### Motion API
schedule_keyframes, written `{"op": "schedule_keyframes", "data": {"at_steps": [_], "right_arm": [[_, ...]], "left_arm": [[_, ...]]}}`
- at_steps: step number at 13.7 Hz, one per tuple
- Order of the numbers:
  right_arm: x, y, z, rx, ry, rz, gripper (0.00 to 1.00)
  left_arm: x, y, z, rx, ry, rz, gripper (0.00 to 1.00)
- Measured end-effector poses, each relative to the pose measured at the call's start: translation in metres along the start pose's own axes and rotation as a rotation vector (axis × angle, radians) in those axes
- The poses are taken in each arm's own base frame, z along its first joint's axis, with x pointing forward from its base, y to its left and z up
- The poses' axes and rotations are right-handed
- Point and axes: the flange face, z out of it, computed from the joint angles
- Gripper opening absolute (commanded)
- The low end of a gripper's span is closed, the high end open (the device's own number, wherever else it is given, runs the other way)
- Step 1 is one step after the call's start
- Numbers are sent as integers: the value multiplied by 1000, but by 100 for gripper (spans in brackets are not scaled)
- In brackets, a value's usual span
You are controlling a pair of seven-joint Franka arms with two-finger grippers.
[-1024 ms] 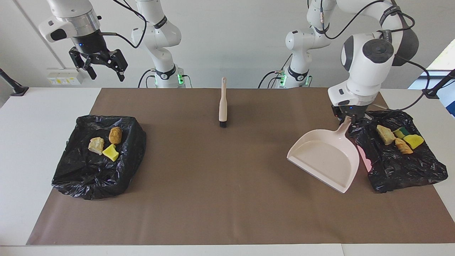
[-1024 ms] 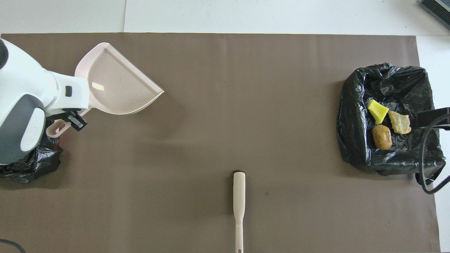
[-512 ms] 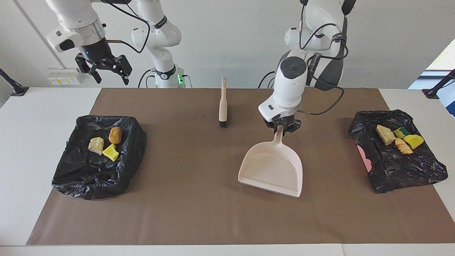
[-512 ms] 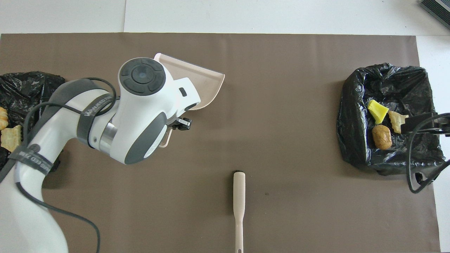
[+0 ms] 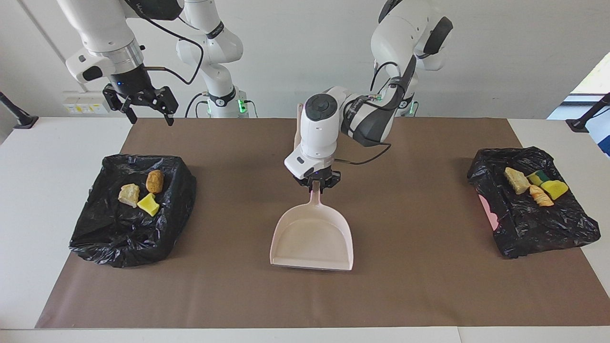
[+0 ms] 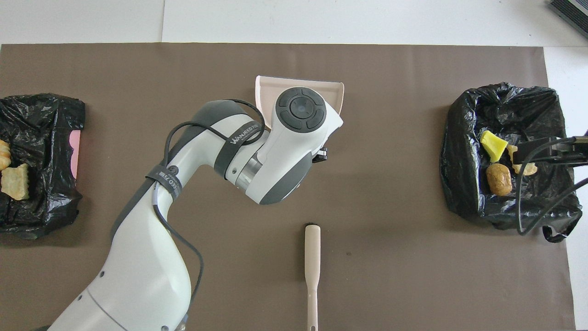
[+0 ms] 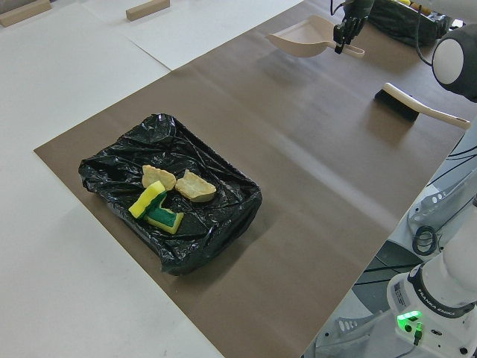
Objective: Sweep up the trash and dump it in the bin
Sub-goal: 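Return the dustpan to the table center with the left gripper and release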
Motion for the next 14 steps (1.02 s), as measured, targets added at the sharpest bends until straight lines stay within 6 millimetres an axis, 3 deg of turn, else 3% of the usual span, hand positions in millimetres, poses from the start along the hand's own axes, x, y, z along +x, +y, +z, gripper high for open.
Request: {"op": "schedule_keyframes", "data": {"at_steps": [2, 5, 6, 7, 8, 10, 14], "right_arm": [[0, -4, 1, 0, -2, -6, 100], [-5, -17, 8, 0, -21, -28, 100], [-7, -24, 9, 0, -24, -32, 100], [-9, -29, 9, 0, -24, -38, 100], [-9, -31, 9, 0, -24, -40, 100], [-8, -25, 9, 1, -20, -29, 100], [-5, -9, 7, 3, 0, -5, 100]], "left_arm": [[6, 12, 19, -4, 1, -7, 0], [14, 7, 30, -7, 11, -20, 0], [15, 6, 32, -6, 11, -22, 9], [15, 5, 33, -6, 10, -22, 40], [15, 6, 34, -6, 9, -22, 65], [16, 6, 33, -9, 15, -23, 100], [22, -3, 23, -3, 43, -31, 100]]}}
